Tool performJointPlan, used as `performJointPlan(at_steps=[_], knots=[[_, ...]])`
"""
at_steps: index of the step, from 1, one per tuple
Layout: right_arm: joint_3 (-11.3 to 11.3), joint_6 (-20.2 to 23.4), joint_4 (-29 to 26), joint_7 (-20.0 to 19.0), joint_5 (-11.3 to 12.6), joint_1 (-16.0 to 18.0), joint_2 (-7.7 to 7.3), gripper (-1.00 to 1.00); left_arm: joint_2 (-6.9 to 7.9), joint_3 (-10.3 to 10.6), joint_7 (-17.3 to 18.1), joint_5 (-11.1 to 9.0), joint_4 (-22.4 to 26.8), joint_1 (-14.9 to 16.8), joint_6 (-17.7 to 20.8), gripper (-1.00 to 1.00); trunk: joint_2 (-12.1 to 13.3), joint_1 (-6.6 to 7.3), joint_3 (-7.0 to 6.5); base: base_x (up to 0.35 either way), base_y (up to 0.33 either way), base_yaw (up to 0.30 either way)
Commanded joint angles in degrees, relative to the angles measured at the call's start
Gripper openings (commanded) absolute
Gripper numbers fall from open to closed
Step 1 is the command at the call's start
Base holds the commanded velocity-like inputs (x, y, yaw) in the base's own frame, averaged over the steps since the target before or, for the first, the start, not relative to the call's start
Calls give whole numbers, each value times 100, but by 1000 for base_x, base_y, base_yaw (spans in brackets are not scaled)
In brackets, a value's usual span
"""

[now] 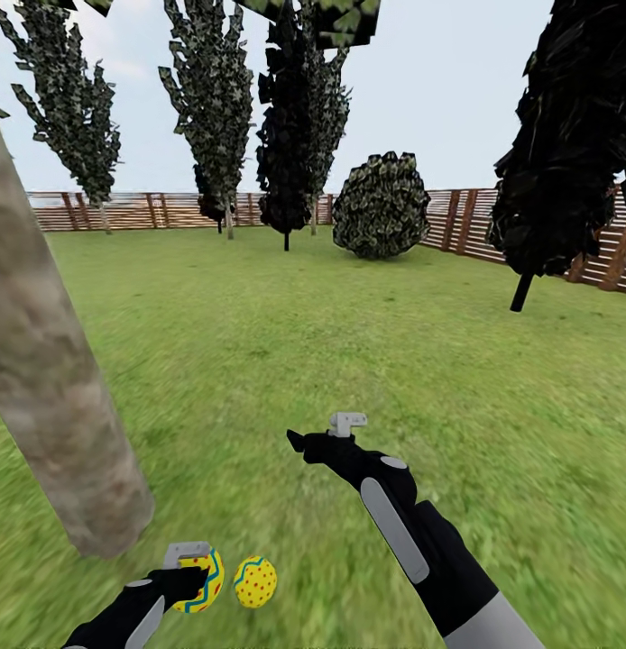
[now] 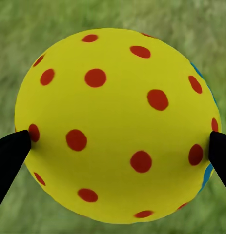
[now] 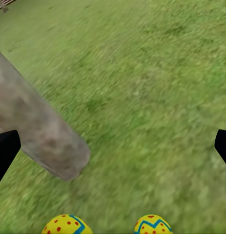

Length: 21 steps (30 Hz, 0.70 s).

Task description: Take the three Easter eggs out of the wicker basket on the lawn in the garden, then place them on the lawn next to a single tree (choose any tree) so that all three eggs are next to the same tree and none are left in the basket.

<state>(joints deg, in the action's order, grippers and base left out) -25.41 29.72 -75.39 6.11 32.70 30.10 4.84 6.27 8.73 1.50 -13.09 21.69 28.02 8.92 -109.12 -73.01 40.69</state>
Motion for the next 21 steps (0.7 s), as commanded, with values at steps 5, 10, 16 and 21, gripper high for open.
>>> performJointPlan(at_steps=[5, 10, 16, 21], knots=[[-11, 13, -10, 57, 59, 5, -2, 100, 6, 32, 0, -62, 12, 1, 23, -100, -83, -43, 74, 2, 2, 0], [-16, 0, -11, 57, 60, 5, -8, 100, 6, 32, 0, -62, 11, 1, 14, -100, -284, -153, 175, 0, 0, 0], [-15, -105, -11, 56, 55, 5, -9, 100, 6, 32, 0, -62, 11, 1, -107, -100, -524, -285, 283, 0, 0, 0], [-16, -286, -11, 49, 60, 5, -12, 100, 15, 7, 0, -62, 11, 1, -224, -100, -725, -395, 373, 0, 0, 0]])
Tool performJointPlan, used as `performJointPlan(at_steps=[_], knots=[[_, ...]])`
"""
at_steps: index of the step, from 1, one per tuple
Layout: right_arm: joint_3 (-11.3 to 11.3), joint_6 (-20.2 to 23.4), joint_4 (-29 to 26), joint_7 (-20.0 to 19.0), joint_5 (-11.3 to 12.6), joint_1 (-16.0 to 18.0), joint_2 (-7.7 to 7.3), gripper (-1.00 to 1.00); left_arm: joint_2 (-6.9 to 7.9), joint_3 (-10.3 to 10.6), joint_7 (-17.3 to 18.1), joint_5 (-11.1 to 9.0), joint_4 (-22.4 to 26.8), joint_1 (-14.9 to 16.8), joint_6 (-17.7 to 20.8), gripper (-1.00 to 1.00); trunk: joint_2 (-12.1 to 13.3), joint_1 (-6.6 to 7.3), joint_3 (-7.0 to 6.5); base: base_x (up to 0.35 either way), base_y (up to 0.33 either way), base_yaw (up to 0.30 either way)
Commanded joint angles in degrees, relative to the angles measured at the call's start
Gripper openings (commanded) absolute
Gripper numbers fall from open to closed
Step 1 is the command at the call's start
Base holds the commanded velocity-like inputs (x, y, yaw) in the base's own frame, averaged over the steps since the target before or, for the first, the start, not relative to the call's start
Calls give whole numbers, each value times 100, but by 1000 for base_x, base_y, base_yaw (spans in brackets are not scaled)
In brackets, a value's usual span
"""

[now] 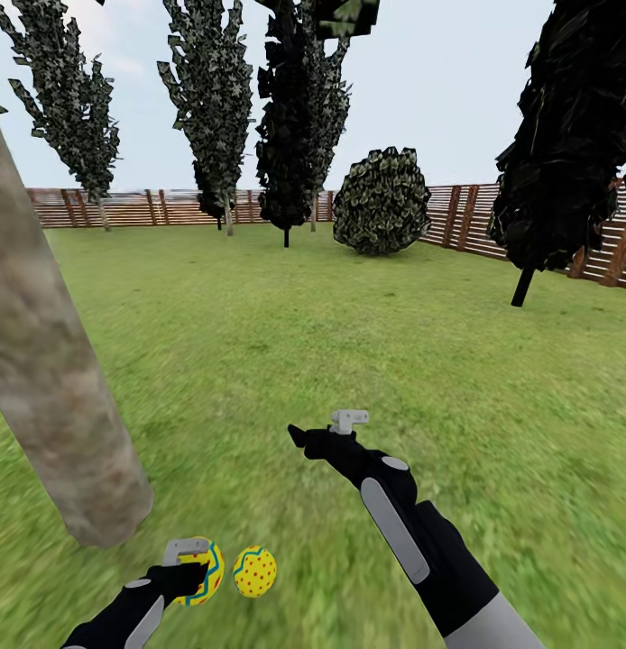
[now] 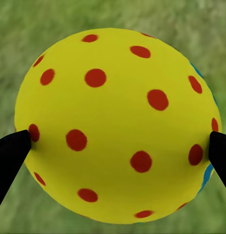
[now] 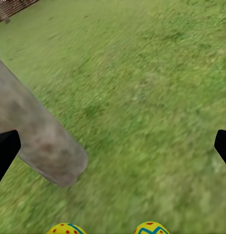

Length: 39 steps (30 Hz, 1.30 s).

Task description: Take the three Easter eggs out of the wicker basket on the lawn in the garden, then place them on the lawn next to a single tree (choose any tree) so that all three eggs are next to the same tree and none are left in the basket.

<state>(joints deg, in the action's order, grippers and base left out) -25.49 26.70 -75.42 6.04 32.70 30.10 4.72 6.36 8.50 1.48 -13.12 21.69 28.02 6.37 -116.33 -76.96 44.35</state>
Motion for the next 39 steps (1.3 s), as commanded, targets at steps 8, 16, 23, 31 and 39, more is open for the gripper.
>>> performJointPlan(at_steps=[8, 16, 23, 31, 39], knots=[[-8, -6, -8, 55, 61, 5, 2, 100, 39, -15, 2, -60, 11, 1, -40, -100, -325, -176, 150, 0, 0, 0], [-8, -9, -8, 55, 61, 5, 2, 100, 41, -19, 2, -60, 11, 1, -132, -100, -646, -351, 293, 0, 0, 0], [-13, -7, -5, 55, 66, 5, 2, 100, 41, -15, 2, -58, 11, 1, -251, -100, -927, -505, 419, 0, 0, 0], [-19, -7, 31, 55, 70, 5, 7, 100, 41, -9, 2, -62, -176, 1, -318, -100, -1247, -681, 563, 0, 0, 0], [-23, -7, 104, 55, 68, 5, 11, 100, 41, -6, 2, -62, -191, 1, -321, -100, -1568, -856, 706, 0, 0, 0]])
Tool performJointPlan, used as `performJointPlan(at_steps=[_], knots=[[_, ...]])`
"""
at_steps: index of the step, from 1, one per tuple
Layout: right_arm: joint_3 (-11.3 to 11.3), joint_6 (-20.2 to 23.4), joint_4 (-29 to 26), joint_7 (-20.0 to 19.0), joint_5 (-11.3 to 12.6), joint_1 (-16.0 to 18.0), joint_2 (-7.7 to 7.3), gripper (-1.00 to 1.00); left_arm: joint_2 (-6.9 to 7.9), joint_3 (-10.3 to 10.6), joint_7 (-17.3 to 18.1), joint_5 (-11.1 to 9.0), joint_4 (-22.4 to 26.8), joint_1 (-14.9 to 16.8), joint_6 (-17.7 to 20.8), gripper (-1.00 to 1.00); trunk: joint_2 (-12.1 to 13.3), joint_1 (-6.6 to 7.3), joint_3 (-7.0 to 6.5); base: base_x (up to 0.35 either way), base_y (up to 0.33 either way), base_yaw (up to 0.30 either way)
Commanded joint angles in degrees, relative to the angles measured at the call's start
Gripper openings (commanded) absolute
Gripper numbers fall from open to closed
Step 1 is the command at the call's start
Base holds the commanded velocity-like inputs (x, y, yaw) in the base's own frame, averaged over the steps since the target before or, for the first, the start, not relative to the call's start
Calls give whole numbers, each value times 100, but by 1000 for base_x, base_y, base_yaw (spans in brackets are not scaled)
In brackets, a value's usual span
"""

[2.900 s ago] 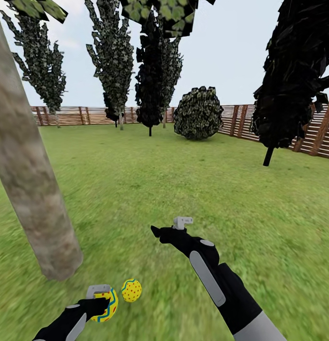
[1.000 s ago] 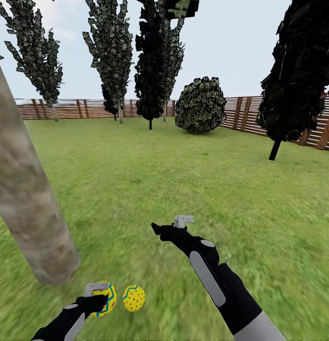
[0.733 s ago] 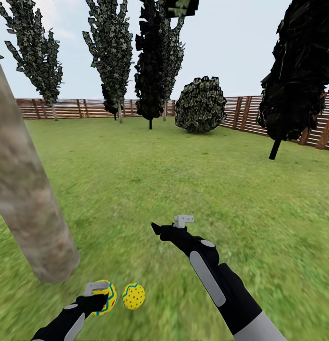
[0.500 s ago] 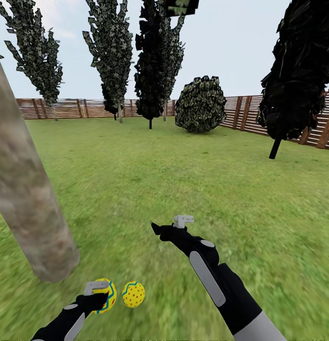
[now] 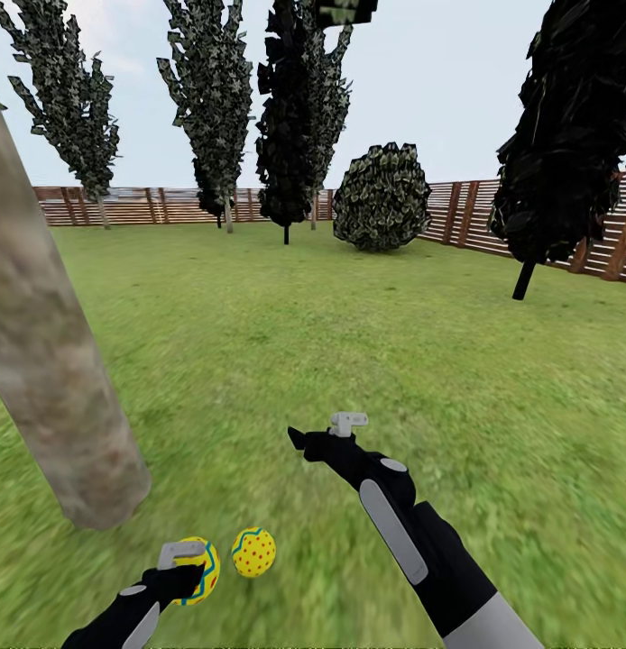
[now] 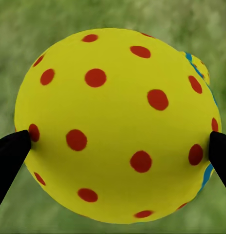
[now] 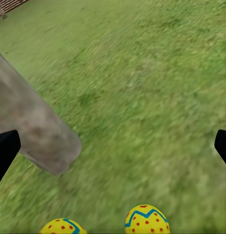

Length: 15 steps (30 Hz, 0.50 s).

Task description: Take the three Easter eggs out of the wicker basket on the lawn in the garden, then place them on the lawn next to a single tree (choose any tree) so that all three eggs are next to the same tree and none are left in the basket.

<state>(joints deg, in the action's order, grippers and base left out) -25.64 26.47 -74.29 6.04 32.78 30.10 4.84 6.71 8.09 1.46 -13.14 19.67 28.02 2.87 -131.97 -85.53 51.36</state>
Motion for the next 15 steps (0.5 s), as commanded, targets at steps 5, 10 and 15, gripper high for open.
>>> performJointPlan(at_steps=[5, 10, 15], knots=[[-10, 16, 2, 55, 61, 4, -1, 100, 6, 34, 3, -62, 11, 1, 30, -100, -204, -109, 96, 0, 0, 0], [-10, 16, 2, 55, 58, 4, -1, 100, 6, 34, 3, -59, 11, 1, -4, -100, -405, -219, 186, 0, 0, 0], [-11, 16, 2, 55, 59, 4, -1, 100, 6, 33, 3, -58, 11, 1, -13, -100, -606, -329, 275, 0, 0, 0]])
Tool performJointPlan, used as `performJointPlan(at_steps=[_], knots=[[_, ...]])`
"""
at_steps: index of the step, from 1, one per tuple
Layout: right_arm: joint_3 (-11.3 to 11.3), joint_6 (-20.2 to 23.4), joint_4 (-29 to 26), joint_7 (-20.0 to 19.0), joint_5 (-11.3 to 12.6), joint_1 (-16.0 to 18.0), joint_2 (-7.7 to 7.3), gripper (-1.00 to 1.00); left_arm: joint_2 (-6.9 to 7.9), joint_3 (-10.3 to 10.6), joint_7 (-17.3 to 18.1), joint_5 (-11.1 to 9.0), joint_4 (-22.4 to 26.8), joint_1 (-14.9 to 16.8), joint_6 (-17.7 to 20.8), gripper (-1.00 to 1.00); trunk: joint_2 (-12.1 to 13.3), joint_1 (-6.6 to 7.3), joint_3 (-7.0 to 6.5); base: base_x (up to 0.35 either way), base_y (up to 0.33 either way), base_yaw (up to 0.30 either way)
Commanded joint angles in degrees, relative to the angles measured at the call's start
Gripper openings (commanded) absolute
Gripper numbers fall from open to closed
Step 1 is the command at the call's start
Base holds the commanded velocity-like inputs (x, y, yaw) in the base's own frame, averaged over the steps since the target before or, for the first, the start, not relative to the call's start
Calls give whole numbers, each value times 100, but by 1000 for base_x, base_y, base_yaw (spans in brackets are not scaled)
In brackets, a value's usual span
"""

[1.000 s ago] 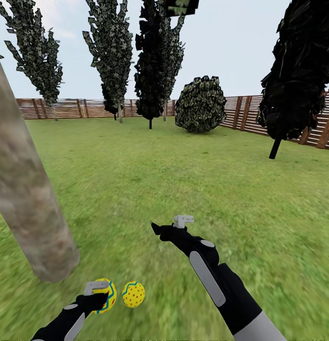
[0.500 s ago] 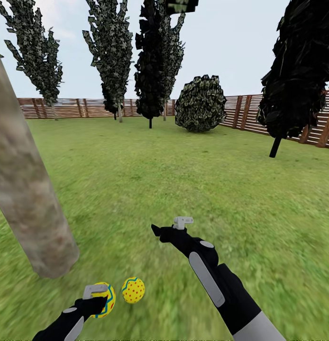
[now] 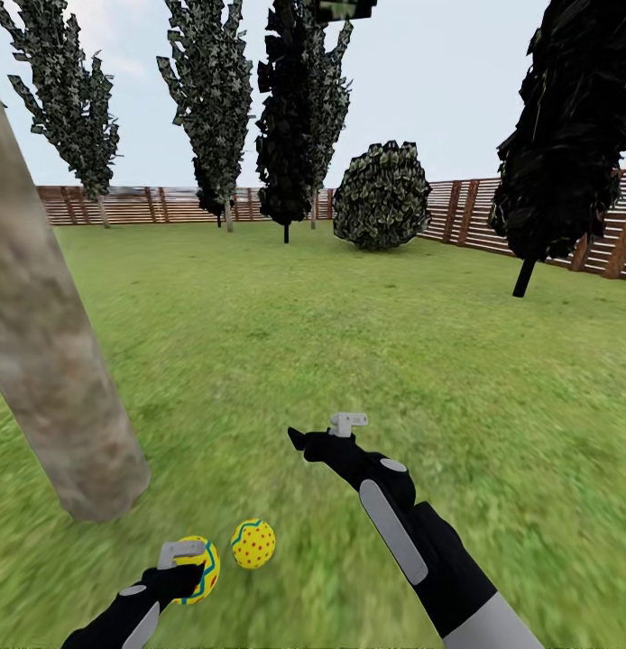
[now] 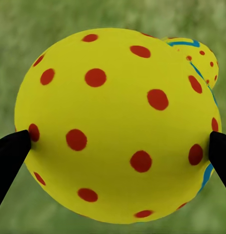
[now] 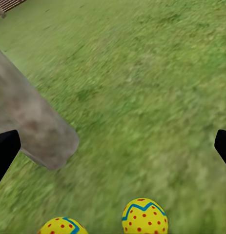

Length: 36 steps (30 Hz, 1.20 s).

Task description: Take the three Easter eggs out of the wicker basket on the lawn in the garden, then place them on the lawn next to a single tree (choose any tree) so that all three eggs are next to the same tree and none are left in the basket.

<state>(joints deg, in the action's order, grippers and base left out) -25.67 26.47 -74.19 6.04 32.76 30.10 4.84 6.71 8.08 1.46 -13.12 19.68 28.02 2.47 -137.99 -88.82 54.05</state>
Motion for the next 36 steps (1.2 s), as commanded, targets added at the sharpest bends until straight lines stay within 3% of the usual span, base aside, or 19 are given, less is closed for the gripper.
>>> performJointPlan(at_steps=[1, 13, 23, 36], knots=[[-8, 16, -8, 55, 60, 4, -1, 100, 6, 35, 3, -59, 10, 1, 26, -100, -44, -21, 24, 0, 0, 0], [-8, 16, -8, 55, 56, 4, -1, 100, 6, 36, 3, -59, 10, 1, 25, -100, -525, -285, 240, 0, 0, 0], [-8, 16, -8, 55, 55, 4, -1, 100, 6, 34, 3, -60, 10, 1, 33, -100, -527, -288, 262, 9, 0, 0], [-8, 16, -9, 55, 55, 4, -1, 100, -3, 33, 3, -59, 3, 1, 37, -100, -527, -288, 262, 196, 65, 0]])
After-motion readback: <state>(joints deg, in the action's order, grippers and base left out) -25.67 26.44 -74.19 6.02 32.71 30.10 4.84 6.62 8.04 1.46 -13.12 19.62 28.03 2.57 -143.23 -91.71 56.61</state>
